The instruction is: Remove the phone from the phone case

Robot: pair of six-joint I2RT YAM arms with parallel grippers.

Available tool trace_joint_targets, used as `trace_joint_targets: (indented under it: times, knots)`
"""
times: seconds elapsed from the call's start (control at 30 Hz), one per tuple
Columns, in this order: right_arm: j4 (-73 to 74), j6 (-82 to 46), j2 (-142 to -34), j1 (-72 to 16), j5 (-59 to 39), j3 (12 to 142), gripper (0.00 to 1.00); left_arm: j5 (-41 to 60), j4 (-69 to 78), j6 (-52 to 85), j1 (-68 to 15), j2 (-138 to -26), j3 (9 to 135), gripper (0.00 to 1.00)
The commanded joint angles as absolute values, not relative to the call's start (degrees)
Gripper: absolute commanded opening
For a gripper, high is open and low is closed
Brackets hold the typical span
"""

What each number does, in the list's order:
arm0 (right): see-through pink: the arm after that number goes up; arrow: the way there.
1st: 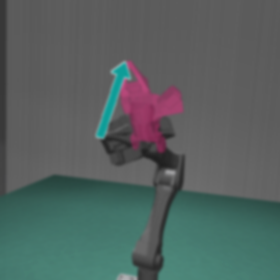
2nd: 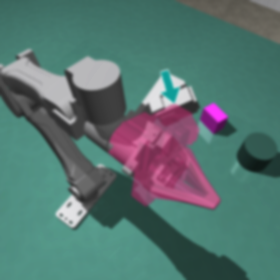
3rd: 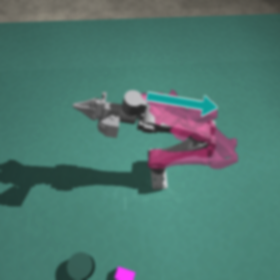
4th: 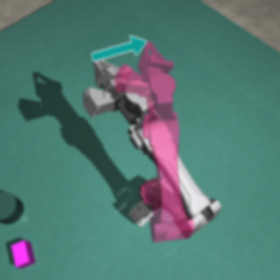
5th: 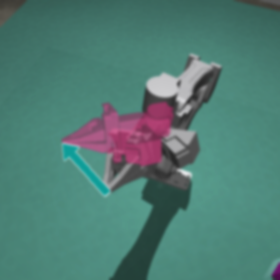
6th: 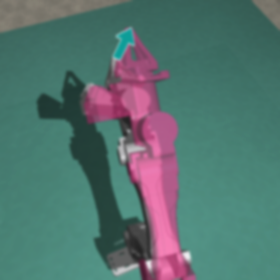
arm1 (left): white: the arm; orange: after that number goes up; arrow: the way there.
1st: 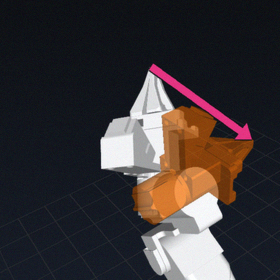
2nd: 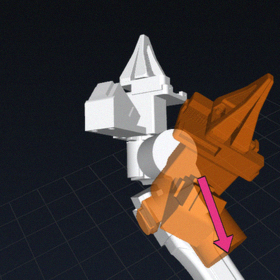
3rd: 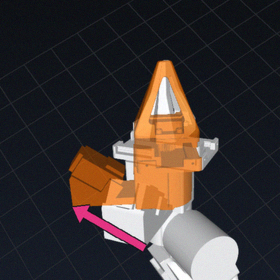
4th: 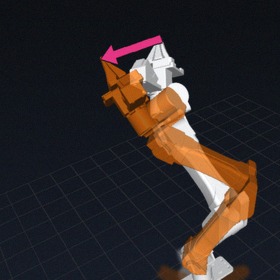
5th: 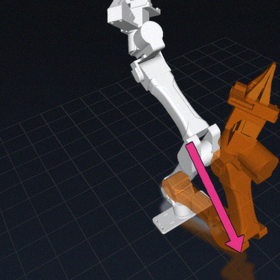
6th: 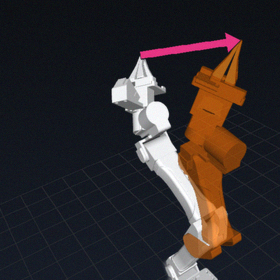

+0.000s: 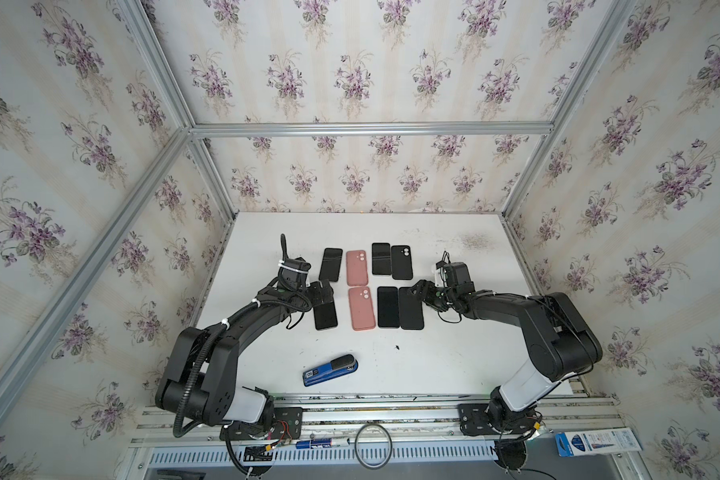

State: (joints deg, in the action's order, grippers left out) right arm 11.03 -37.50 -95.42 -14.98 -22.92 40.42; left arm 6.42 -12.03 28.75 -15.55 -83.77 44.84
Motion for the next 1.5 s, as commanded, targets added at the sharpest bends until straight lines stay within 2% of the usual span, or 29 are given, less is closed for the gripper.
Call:
trace_joint_targets:
  times: [0.0, 0.13, 0.5, 0.77, 1.2, 1.47]
  knots:
    - [7.02, -37.79, -96.22, -15.03, -22.55, 40.43, 0.72, 5.11, -14.52, 28.23, -15.12, -86.22, 46.41, 1.00]
    - [7.06, -37.62, -96.25, -15.03, -22.80, 40.26, 0.72, 9.06, -10.48, 27.87, -15.12, -88.60, 47.05, 1.00]
    - [8.76, -38.38, -95.27, -15.03, -23.86, 38.77, 0.72, 11.69, -8.44, 28.56, -15.51, -95.01, 48.97, 1.00]
    - [12.62, -41.10, -95.70, -15.15, -25.86, 38.21, 0.71, 13.19, -5.96, 27.82, -19.11, -96.24, 49.84, 1.00]
    - [12.85, -41.60, -95.11, -15.82, -26.62, 36.89, 0.71, 11.34, -5.72, 31.90, -17.25, -93.25, 46.22, 1.00]
    - [12.71, -41.31, -95.57, -17.41, -27.11, 37.65, 0.74, 17.56, -1.88, 35.19, -19.72, -90.39, 41.96, 1.00]
